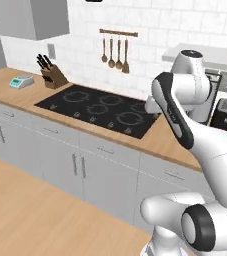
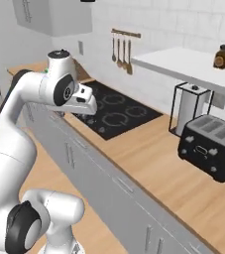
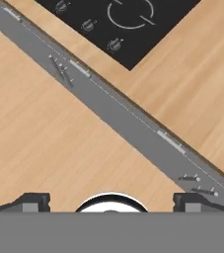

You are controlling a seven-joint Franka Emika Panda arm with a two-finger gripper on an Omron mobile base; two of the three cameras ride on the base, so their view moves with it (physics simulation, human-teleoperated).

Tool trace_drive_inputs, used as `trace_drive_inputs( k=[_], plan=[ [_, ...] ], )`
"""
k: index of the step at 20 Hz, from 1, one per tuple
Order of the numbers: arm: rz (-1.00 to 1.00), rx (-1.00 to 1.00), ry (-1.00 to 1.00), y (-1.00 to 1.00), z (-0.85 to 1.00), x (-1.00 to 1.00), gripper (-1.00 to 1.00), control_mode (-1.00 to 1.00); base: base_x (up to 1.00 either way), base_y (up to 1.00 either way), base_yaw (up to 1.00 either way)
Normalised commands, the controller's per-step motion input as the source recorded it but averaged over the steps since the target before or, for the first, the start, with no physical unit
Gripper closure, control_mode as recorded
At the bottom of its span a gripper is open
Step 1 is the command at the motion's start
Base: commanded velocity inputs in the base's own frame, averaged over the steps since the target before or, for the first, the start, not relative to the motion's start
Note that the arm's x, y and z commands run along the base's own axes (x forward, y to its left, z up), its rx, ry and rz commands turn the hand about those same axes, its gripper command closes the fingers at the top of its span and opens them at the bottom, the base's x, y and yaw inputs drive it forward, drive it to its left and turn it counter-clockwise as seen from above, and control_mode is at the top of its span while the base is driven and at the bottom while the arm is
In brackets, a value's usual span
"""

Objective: Take a straw from the drawer in front and place it inside the glass cup on the dining counter.

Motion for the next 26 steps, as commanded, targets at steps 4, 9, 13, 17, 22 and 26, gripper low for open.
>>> trace_drive_inputs(
  k=[4, 9, 13, 17, 22, 26],
  plan=[
    [0.0, 0.0, 0.0, 0.0, 0.0, 0.0, -1.0, 1.0, 0.0, -0.68, 0.56],
    [0.0, 0.0, 0.0, 0.0, 0.0, 0.0, -1.0, 1.0, -0.11, -0.69, 0.35],
    [0.0, 0.0, 0.0, 0.0, 0.0, 0.0, -1.0, 1.0, -0.67, -0.51, 0.19],
    [0.0, 0.0, 0.0, 0.0, 0.0, 0.0, -1.0, 1.0, -0.73, -0.49, 0.09],
    [0.0, 0.0, 0.0, 0.0, 0.0, 0.0, -1.0, 1.0, -0.3, -0.59, 0.07],
    [0.0, 0.0, 0.0, 0.0, 0.0, 0.0, -1.0, 1.0, 0.09, -0.59, 0.19]
  ],
)
